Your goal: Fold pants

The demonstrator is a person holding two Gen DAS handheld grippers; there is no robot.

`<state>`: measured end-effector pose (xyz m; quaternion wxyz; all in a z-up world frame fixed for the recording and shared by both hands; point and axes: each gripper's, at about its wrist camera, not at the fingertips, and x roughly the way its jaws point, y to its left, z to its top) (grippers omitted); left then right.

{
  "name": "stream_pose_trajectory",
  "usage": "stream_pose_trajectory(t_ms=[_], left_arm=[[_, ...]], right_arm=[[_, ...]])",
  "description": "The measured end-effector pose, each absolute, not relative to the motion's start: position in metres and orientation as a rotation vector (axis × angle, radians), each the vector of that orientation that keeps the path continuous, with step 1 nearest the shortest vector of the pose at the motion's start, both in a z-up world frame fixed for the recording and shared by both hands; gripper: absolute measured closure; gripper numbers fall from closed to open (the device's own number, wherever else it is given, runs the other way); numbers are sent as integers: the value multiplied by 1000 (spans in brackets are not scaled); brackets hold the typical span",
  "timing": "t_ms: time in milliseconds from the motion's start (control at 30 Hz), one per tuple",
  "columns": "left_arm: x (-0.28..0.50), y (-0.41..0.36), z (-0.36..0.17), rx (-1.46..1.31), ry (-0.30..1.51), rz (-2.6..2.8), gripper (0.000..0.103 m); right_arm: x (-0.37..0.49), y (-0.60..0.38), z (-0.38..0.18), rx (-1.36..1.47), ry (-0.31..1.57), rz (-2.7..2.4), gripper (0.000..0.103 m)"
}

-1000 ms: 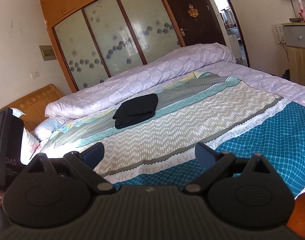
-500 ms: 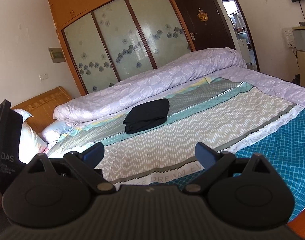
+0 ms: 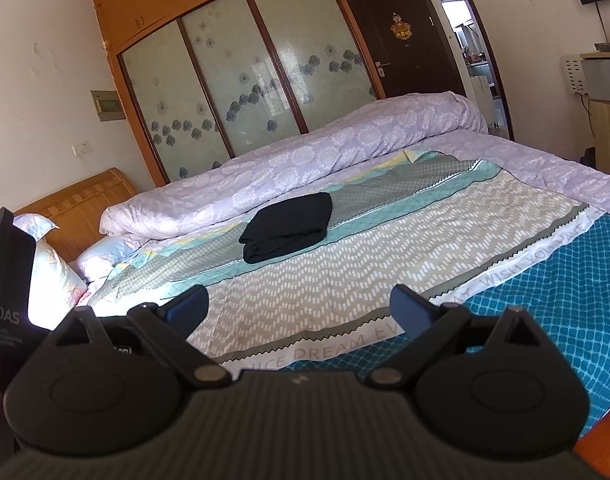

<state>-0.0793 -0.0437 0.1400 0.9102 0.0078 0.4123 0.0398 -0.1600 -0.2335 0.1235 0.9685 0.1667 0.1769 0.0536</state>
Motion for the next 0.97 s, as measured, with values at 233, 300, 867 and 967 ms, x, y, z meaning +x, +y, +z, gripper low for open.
stream_pose_trajectory(t_ms=[233, 300, 867, 967], left_arm=[[-76, -46, 137, 12, 864, 66, 0], [-75, -47, 136, 13, 867, 61, 0], [-60, -61, 139, 11, 866, -32, 0], [-56, -63, 139, 21, 850, -33, 0]], right_arm=[[-160, -233, 122, 335, 365, 107, 4], [-159, -233, 122, 336, 366, 106, 4], [-157, -238, 118, 346, 375, 83, 4], [-155, -241, 115, 347, 381, 75, 4]])
